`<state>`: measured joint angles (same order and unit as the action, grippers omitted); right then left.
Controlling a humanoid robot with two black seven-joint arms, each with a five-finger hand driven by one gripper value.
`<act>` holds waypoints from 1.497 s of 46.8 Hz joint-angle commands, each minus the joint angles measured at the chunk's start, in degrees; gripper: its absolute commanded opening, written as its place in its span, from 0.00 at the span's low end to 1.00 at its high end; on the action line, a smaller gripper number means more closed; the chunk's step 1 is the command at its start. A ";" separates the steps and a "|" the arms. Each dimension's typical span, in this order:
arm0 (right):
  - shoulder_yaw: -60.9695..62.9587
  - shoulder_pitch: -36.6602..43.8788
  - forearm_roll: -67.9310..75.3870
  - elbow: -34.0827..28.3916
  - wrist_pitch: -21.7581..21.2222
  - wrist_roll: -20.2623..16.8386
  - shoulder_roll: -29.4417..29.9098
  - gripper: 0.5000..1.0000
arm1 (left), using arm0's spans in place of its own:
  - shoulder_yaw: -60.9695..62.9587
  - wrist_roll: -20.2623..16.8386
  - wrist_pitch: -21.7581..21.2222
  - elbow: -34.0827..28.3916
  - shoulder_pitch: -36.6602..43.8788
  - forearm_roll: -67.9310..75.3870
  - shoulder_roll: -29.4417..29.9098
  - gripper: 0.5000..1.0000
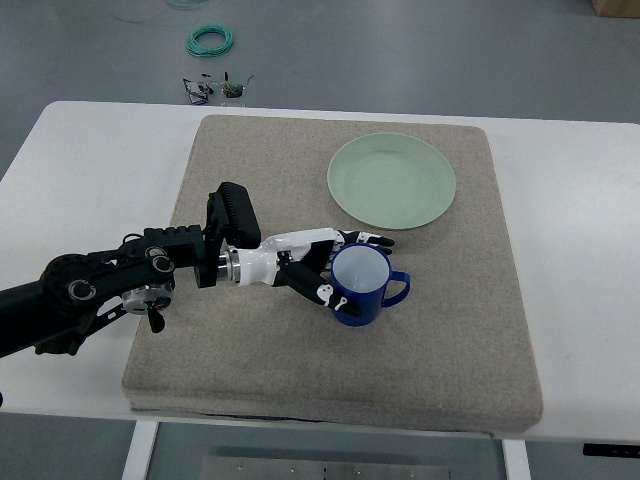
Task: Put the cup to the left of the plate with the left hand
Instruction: 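Wrap the left hand fingers around the blue mug body, then lift the blue mug and carry it past the plate toward the far edge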
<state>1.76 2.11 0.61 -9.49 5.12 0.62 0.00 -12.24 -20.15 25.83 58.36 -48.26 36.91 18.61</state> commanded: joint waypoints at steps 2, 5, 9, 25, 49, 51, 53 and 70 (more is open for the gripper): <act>0.00 0.00 0.00 0.00 0.06 0.00 0.00 0.87 | -0.07 0.02 0.01 -0.79 -0.08 0.00 -0.86 0.99; 0.00 0.00 0.00 0.00 0.06 0.00 0.00 0.87 | -0.24 0.02 0.01 -1.75 -0.17 0.00 -1.38 0.99; 0.00 0.00 0.00 0.00 0.06 0.00 0.00 0.87 | -0.33 0.02 0.01 -2.63 -0.26 0.00 -2.53 0.99; 0.00 0.00 0.00 0.00 -0.02 0.00 0.00 0.87 | -0.16 -0.07 0.01 -2.63 -0.35 0.01 -2.79 0.80; 0.00 0.00 0.00 0.00 0.06 0.00 0.00 0.87 | -0.68 -0.07 -0.08 -2.72 -0.61 0.09 -2.00 0.25; 0.00 0.00 0.00 0.00 -0.02 0.00 0.00 0.87 | -0.86 -0.07 -0.08 -2.72 -0.52 -0.26 -2.00 0.25; 0.00 0.00 0.00 0.00 0.06 0.00 0.00 0.87 | -0.95 -0.07 -0.08 -2.72 -0.52 -0.78 -2.00 0.25; 0.00 0.00 0.00 0.00 -0.02 0.00 0.00 0.87 | -7.36 -0.07 -3.06 -2.72 -0.61 -0.96 -1.82 0.31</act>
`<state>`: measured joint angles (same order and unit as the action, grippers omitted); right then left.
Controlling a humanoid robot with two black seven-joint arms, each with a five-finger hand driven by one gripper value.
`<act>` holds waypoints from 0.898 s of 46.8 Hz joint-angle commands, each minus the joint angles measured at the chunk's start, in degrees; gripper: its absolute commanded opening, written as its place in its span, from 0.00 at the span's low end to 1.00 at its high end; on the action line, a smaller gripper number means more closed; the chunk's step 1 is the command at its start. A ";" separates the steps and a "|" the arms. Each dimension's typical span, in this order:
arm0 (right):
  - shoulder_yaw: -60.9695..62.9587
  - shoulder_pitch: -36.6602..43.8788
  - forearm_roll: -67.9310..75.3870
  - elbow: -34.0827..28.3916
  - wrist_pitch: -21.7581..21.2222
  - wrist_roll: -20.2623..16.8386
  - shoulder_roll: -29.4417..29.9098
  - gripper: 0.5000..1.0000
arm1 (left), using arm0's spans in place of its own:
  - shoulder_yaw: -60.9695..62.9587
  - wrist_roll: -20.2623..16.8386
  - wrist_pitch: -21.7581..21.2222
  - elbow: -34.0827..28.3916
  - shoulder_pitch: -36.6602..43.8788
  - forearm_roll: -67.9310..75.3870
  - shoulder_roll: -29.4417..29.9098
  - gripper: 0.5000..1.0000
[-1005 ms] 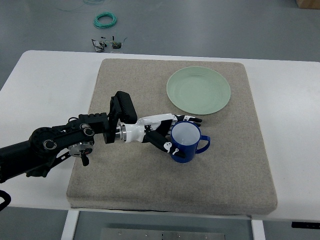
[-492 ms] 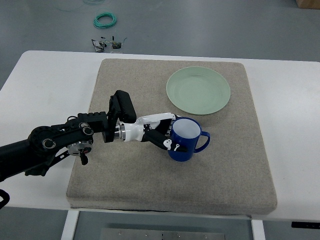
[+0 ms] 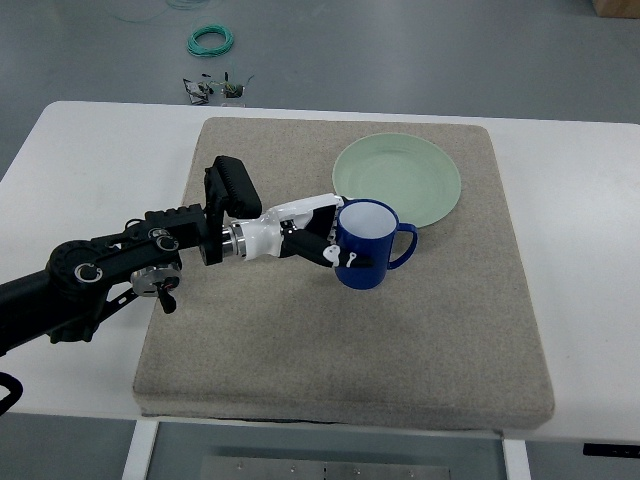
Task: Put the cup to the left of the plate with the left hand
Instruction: 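Lift the blue mug and carry it past the plate toward the far edge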
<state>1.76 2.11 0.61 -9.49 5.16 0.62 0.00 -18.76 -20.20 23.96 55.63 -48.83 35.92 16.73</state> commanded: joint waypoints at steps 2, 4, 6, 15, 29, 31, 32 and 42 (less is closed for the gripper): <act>0.00 0.00 0.00 0.00 0.03 0.00 0.00 0.87 | -1.37 -0.01 -1.72 0.00 -0.04 0.03 0.23 0.31; 0.00 0.00 0.00 0.00 -0.06 0.00 0.00 0.87 | -2.07 -0.01 -2.42 0.00 -0.04 0.03 0.58 0.31; 0.00 0.00 0.00 0.00 0.03 0.00 0.00 0.87 | -3.04 -0.01 -3.30 0.00 -0.04 0.03 1.02 0.31; 0.00 0.00 0.00 0.00 0.03 0.00 0.00 0.87 | -6.99 -0.19 -8.57 -2.37 -0.04 -0.06 2.42 0.31; 0.00 0.00 0.00 0.00 0.03 0.00 0.00 0.87 | -13.23 -0.71 -10.34 -11.25 0.57 -0.24 2.69 0.31; 0.00 0.00 0.00 0.00 -0.06 0.00 0.00 0.87 | -13.24 -1.07 -10.16 -11.95 0.58 -0.24 3.04 0.32; 0.00 0.00 0.00 0.00 -0.06 0.00 0.00 0.87 | -13.24 -1.24 -10.16 -12.30 0.66 -0.24 3.21 0.33; 0.00 0.00 0.00 0.00 0.03 0.00 0.00 0.87 | -12.80 -3.61 -9.98 -15.02 1.01 -0.24 3.92 0.39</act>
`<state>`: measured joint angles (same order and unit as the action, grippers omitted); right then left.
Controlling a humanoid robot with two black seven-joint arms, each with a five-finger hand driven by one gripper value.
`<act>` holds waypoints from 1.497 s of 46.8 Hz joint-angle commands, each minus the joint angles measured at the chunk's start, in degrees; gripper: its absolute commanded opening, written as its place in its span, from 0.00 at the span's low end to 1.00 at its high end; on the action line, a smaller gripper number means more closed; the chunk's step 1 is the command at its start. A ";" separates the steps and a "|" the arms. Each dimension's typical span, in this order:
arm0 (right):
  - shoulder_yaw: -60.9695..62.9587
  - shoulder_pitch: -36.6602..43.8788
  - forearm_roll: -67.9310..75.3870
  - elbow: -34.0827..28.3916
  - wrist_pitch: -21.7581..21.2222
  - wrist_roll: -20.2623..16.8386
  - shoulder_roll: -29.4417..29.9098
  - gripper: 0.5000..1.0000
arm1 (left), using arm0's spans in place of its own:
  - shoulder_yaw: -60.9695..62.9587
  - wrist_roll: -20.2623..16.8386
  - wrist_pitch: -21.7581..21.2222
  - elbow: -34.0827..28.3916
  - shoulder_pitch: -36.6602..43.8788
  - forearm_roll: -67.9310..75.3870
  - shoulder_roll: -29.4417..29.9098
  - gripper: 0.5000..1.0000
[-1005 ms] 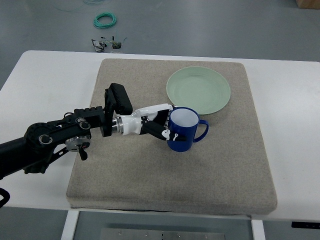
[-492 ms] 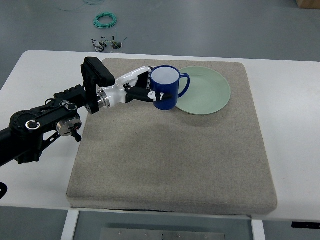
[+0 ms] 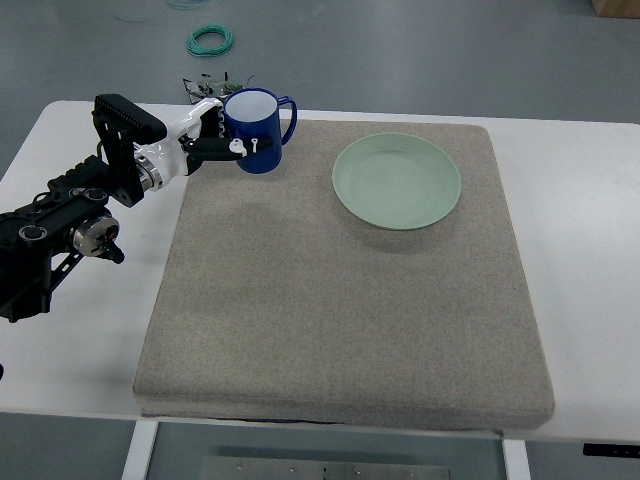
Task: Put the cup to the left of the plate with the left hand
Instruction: 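Lower the blue mug onto the pad beside the plate, far corner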
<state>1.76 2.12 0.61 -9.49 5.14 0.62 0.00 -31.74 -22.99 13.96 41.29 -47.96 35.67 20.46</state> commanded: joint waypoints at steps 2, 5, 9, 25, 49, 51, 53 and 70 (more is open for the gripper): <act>0.00 -0.01 0.00 0.00 0.04 0.00 0.00 0.87 | 0.19 -1.35 0.10 -1.21 0.84 0.01 0.20 0.39; 0.00 -0.01 0.00 0.00 0.04 0.00 0.00 0.87 | 0.36 -1.88 0.11 -1.39 1.72 0.10 0.20 0.39; 0.00 -0.01 0.00 0.00 -0.04 0.00 0.00 0.87 | 0.45 -1.97 0.11 -1.39 1.99 0.10 0.11 0.40; 0.00 -0.01 0.00 0.00 -0.04 0.00 0.00 0.87 | 0.45 -1.97 -0.07 -1.82 3.48 0.10 -0.15 0.48; 0.00 -0.01 0.00 0.00 0.04 0.00 0.00 0.87 | 0.72 -5.22 -0.60 -4.81 4.01 0.98 -0.59 0.55; 0.00 -0.01 0.00 0.00 0.04 0.00 0.00 0.87 | 0.72 -5.22 -0.60 -4.81 4.01 0.98 -0.59 0.55; 0.00 -0.01 0.00 0.00 0.04 0.00 0.00 0.87 | 0.80 -5.22 -0.77 -4.90 4.10 0.98 -0.59 0.55; 0.00 -0.01 0.00 0.00 -0.04 0.00 0.00 0.87 | 0.80 -5.22 -0.77 -6.40 4.71 1.07 -1.82 0.63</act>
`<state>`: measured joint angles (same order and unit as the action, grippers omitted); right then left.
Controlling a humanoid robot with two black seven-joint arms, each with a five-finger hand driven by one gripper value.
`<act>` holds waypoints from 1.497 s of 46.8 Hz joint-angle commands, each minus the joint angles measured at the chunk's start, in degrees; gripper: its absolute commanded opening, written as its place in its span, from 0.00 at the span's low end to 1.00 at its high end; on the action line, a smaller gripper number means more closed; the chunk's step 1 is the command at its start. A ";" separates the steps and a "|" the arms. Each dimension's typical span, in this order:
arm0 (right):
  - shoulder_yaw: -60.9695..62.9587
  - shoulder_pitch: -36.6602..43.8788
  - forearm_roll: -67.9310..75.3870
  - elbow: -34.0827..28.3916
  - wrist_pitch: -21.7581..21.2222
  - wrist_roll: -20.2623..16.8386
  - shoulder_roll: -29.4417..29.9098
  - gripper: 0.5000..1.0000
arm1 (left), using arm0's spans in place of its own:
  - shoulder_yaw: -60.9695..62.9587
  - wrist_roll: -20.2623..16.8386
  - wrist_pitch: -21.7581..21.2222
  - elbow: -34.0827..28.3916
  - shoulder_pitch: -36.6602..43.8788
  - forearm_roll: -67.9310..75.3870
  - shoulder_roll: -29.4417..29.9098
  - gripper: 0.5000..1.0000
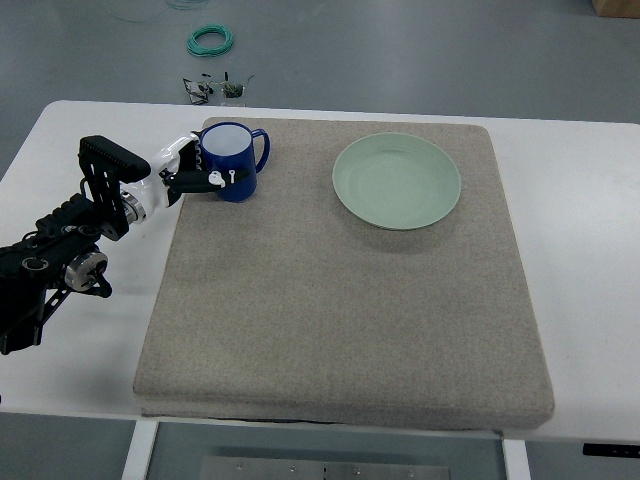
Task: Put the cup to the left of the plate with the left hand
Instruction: 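Lower the blue mug onto the pad beside the plate, far corner, then open the left hand fingers to release the blue mug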
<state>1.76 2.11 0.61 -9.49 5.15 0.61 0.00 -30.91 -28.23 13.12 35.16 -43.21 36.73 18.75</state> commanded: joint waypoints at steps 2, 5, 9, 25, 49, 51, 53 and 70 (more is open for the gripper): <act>0.00 0.00 0.00 0.00 -0.06 0.00 0.00 0.87 | 0.06 0.01 -0.02 -0.27 0.05 0.01 -0.12 0.64; 0.00 0.00 -0.09 0.00 -0.06 0.00 0.00 0.87 | 0.06 0.01 -0.02 -0.27 0.05 0.01 -0.12 0.66; 0.00 0.00 0.00 0.00 0.03 0.00 0.00 0.87 | -0.03 0.01 -0.02 -0.27 0.05 -0.08 -0.21 0.74; 0.00 0.00 0.00 0.00 -0.06 0.00 0.00 0.87 | -0.03 -0.08 -0.02 0.08 -0.04 -0.79 -0.65 0.87; 0.00 0.00 0.00 0.00 -0.06 0.00 0.00 0.87 | -0.73 -2.80 1.03 2.46 0.23 -0.87 1.37 0.99; 0.00 0.00 0.00 0.00 0.03 0.00 0.00 0.87 | -0.73 -3.06 1.03 3.07 0.23 -0.87 1.90 0.99; 0.00 0.00 0.00 0.00 -0.06 0.00 0.00 0.87 | -0.82 -3.24 1.21 3.95 0.23 -0.87 2.60 0.99; 0.00 0.00 0.00 0.00 0.03 0.00 0.00 0.87 | -2.92 -6.05 6.83 11.77 0.14 -4.03 8.40 0.99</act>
<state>1.76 2.11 0.61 -9.49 5.14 0.61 0.00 -32.18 -33.97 18.83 45.65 -42.99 34.65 25.89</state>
